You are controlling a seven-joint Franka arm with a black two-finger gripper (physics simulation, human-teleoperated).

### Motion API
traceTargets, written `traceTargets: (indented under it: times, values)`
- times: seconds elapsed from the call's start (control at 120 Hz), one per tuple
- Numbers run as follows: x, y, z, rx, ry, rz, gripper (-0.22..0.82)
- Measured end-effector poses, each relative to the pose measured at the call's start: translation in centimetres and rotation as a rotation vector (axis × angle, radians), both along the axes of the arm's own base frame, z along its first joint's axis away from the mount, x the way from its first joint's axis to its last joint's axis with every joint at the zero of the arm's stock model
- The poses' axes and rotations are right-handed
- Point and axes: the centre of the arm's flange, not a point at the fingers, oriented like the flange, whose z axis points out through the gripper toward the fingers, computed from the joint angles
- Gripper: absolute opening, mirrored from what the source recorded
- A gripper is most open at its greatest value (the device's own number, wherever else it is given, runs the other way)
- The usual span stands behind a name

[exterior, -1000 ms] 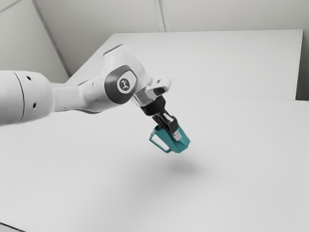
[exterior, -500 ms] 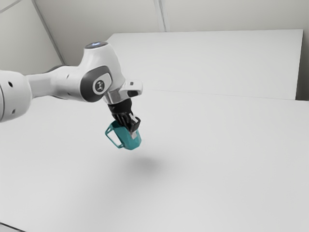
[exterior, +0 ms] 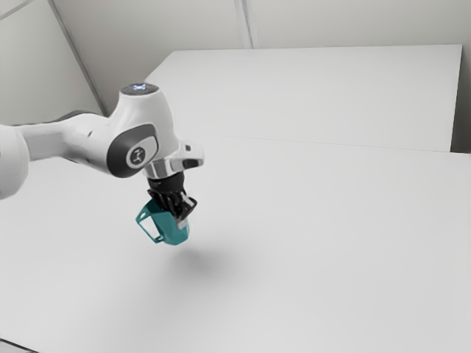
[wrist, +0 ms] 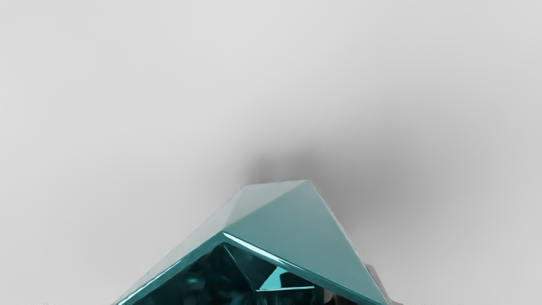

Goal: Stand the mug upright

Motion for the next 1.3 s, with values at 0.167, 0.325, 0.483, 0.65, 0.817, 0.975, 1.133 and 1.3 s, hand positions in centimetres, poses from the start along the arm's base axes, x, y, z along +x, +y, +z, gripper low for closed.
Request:
traceTargets:
  times: [0.167,0.325,0.483,0.65,0.817,0.975,1.133,1.3]
  values:
    - [-0.5,0.3,-1.2,0.024,-0.016,0.044,-0.18]
    - [-0.5,0.3,-1.9,0.045,-0.045,0.076,-0.18]
    - [-0.5,0.4,-3.1,0.052,-0.050,0.114,-0.18]
    - [-0.2,0.4,-4.7,0.054,-0.044,0.150,-0.18]
    - [0.1,0.4,-6.1,0.054,-0.037,0.179,-0.18]
    - [0.4,0.5,-6.6,0.049,-0.039,0.205,-0.04]
    - [0.5,0.5,-5.8,0.040,-0.062,0.221,0.22]
    - [0.4,0.3,-3.1,0.027,-0.120,0.228,0.42]
